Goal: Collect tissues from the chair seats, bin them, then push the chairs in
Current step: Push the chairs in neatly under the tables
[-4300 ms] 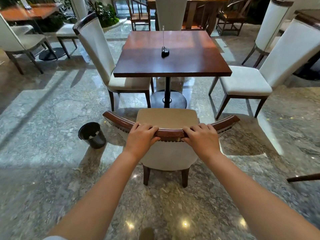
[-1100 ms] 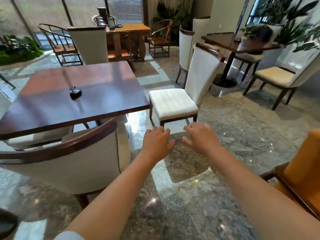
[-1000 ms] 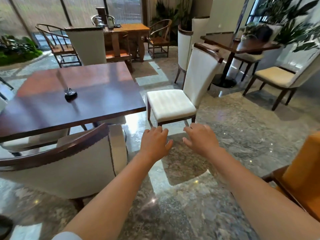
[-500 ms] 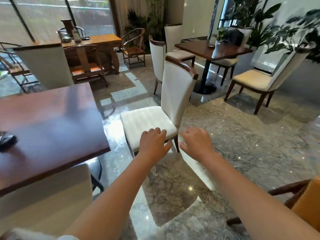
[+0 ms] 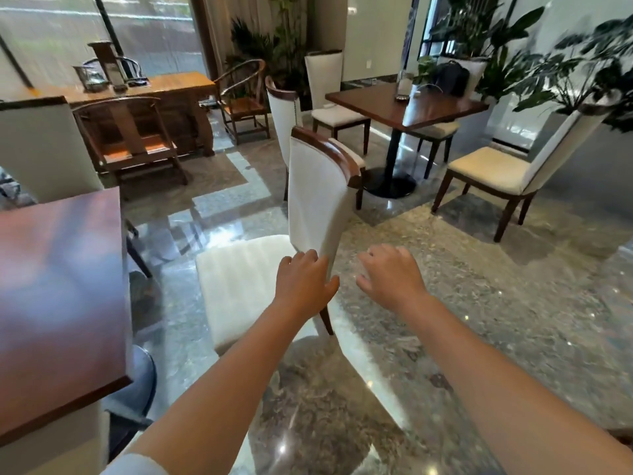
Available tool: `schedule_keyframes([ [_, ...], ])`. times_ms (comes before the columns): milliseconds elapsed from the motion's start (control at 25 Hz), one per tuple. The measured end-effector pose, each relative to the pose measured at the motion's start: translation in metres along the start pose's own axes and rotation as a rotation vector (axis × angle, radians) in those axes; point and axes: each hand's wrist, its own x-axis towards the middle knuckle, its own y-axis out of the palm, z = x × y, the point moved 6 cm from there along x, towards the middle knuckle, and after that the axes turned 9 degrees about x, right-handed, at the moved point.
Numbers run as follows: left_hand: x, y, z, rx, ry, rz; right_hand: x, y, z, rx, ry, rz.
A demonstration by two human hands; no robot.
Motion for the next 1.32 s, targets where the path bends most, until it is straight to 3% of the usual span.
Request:
schedule_keyframes([
  [400,0.190,0.022,-0.047,-0.044,-0.105,-0.068,0.151,-0.002,-0.144,-0.004,-0.118,-0.035],
  [920,0.448,0.100,-0.046,-0.064,-0.250,-0.073,0.404,0.036,-0.285,0.040,-0.305,0.017],
  [1120,0.517,0.135,-0.040,0.022,-0.427,-0.058,0.484,0.065,-0.327,0.091,-0.447,0.049],
  [1320,0.556,0.155,-0.042,0.090,-0.728,-0.051,0.549,0.090,-0.345,0.082,-0.743,0.112],
])
